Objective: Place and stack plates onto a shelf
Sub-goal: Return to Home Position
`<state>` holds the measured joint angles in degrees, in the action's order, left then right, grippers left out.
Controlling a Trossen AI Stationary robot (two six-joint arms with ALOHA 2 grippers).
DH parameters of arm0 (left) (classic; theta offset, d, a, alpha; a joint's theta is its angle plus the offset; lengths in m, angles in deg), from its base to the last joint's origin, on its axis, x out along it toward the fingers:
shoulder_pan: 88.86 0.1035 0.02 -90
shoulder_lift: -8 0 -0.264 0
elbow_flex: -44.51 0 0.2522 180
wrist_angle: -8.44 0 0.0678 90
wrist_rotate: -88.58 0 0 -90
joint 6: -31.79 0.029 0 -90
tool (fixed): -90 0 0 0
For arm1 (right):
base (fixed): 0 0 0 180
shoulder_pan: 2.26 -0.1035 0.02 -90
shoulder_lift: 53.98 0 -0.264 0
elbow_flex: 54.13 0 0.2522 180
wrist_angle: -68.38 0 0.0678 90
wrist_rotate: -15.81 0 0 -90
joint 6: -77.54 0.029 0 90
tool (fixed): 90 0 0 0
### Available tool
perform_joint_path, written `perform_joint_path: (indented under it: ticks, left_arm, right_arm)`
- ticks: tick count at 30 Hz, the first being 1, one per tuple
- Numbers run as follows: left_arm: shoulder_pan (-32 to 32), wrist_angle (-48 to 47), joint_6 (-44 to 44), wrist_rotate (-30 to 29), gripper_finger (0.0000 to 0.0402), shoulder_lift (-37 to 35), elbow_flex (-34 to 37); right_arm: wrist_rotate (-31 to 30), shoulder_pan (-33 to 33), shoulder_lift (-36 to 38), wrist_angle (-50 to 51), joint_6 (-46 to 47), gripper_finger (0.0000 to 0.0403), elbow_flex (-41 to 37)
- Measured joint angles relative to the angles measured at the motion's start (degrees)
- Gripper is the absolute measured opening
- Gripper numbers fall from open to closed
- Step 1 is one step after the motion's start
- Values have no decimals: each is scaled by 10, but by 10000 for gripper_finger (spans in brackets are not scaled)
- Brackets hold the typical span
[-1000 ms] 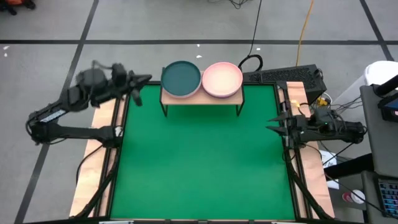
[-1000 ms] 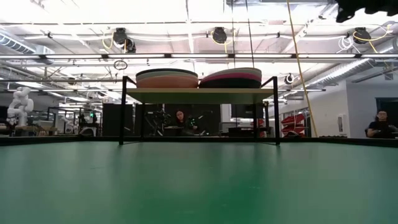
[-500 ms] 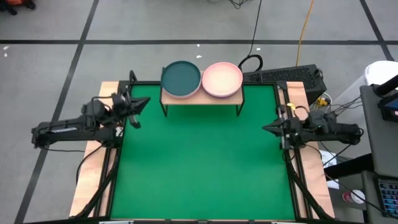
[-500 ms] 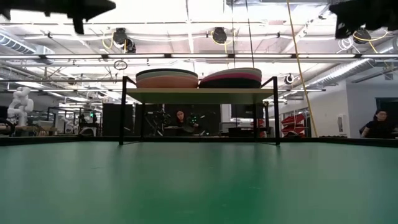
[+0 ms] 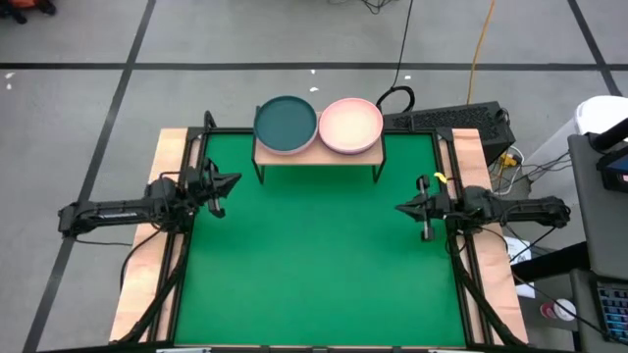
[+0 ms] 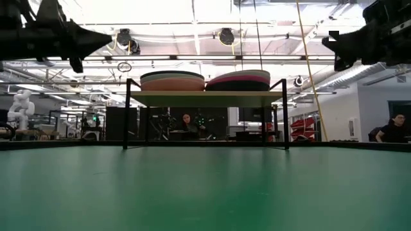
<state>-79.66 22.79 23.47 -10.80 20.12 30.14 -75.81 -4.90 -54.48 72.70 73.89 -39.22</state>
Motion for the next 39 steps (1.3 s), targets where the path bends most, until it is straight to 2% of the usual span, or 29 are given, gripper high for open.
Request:
perform_joint_path:
  ticks: [7, 14, 22, 39]
  left_arm:
    - [0, -18, 54, 35, 3, 6, 1]
    - [0, -41, 123, 31, 3, 6, 1]
    - [0, -96, 125, 31, 11, 6, 1]
    - [0, -95, 124, 29, 14, 6, 1]
  right_arm:
    - [0, 0, 3, 11, -19, 0, -1]
    - [-1, 0, 3, 8, -20, 0, -2]
    - [-1, 0, 3, 11, -43, 0, -3]
    - [1, 0, 3, 11, -61, 0, -3]
